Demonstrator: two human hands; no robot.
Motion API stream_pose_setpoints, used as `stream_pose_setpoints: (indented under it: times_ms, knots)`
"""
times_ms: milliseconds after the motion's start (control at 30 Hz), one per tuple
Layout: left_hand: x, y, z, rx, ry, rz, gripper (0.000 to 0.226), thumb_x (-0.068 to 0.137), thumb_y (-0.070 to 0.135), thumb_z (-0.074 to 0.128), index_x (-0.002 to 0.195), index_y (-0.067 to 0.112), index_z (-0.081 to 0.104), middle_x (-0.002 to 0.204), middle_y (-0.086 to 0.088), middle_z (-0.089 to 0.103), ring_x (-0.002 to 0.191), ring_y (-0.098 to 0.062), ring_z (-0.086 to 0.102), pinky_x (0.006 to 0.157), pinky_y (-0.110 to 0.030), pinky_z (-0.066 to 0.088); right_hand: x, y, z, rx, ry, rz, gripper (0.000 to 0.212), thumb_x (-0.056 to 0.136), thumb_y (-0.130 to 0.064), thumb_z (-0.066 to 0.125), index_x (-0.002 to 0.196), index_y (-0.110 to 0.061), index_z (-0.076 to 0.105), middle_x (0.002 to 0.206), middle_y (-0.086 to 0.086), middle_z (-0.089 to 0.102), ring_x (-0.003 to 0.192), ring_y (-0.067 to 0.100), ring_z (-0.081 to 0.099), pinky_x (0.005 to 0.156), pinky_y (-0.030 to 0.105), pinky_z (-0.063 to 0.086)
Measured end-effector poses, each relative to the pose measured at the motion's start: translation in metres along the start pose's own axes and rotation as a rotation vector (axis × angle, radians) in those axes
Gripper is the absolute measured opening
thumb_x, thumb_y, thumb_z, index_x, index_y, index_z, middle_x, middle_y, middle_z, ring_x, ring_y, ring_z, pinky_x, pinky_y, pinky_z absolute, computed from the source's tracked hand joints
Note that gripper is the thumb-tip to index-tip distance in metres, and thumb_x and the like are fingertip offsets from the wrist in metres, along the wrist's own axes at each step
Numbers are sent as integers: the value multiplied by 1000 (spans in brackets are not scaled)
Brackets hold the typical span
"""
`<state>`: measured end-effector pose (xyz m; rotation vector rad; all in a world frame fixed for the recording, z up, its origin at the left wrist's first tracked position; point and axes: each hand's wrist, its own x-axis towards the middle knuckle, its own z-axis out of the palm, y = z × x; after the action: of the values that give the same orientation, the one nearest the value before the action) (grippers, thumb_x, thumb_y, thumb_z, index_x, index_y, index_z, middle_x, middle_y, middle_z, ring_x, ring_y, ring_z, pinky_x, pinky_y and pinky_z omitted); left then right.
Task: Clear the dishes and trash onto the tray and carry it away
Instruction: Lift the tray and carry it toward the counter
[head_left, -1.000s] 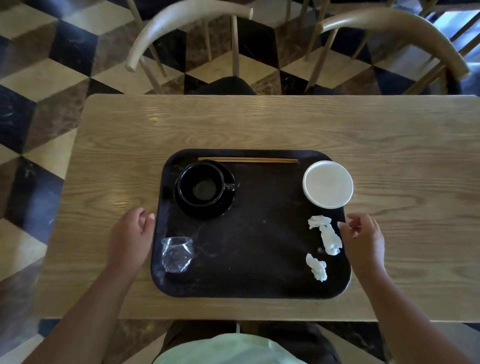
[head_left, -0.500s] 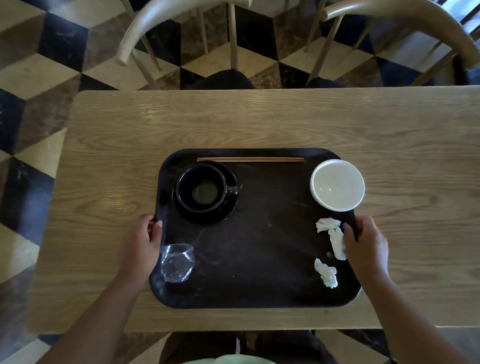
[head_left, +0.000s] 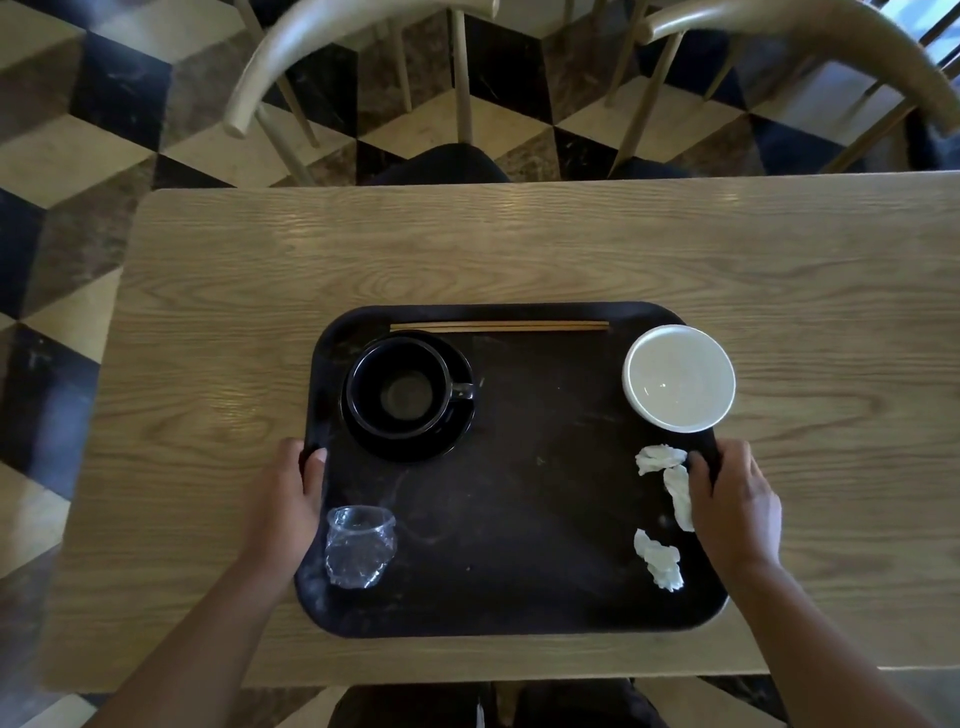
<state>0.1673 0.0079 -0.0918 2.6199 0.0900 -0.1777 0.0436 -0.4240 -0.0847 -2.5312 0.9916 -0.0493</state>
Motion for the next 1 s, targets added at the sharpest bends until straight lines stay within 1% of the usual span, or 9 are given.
stream_pose_setpoints:
  times_ms: [133,233,400,467,567,667,767,933,1000]
  knots:
    - [-1,-4,3,-47,21,-24,39,96,48,37,93,12,51,59,-5,55,52,-29,55,51,-46,49,3,0,0,16,-3,7,16,95,-21,58,95,-7,50,86,17,64,70,41,59,62,39,39]
    - [-2,1,-1,-117,0,-43,29,99,39,43,85,15,51,59,-7,55,52,-30,55,49,-47,49,5,-1,-3,50,-32,8,16,95,-20,58,94,-7,49,80,12,61,72,40,59,64,39,39]
    - [1,17,-15,-189,-26,-29,25,100,31,46,78,19,49,62,-8,54,56,-30,54,49,-32,41,5,-5,-16,96,-48,37,18,96,-22,57,91,-7,49,74,8,56,69,35,54,66,38,37]
    - [3,25,-22,-203,-23,-25,25,100,30,46,79,17,51,63,-9,56,57,-31,55,49,-33,42,4,-8,-26,115,-35,36,18,96,-22,57,89,-7,49,72,9,57,66,32,51,65,38,37]
    - [8,37,-38,-209,9,-19,22,99,30,49,83,16,53,67,-8,60,61,-28,58,55,-41,46,7,-15,-48,127,-11,37,21,95,-24,58,86,-7,48,67,7,55,64,32,50,63,38,38]
    - [14,53,-57,-257,13,-3,13,95,23,57,86,14,56,70,-6,63,65,-24,61,56,-38,47,9,-25,-76,113,6,50,25,95,-28,58,84,-8,47,64,0,50,63,32,49,61,39,38]
    - [21,71,-79,-300,23,24,6,92,18,62,89,15,58,74,-3,65,69,-22,63,57,-35,45,9,-38,-104,106,43,41,27,94,-29,59,82,-8,48,64,4,54,63,34,53,60,40,42]
    - [27,94,-116,-313,52,81,11,90,21,65,84,17,57,74,-3,64,68,-20,61,58,-35,43,4,-65,-158,136,81,12,30,91,-35,63,81,-10,49,67,5,57,64,31,55,59,41,46]
    - [28,101,-131,-301,78,84,12,90,23,66,83,17,57,74,-1,63,69,-20,60,57,-35,43,1,-74,-176,151,86,7,32,90,-35,65,79,-11,48,66,7,57,61,27,54,54,37,43]
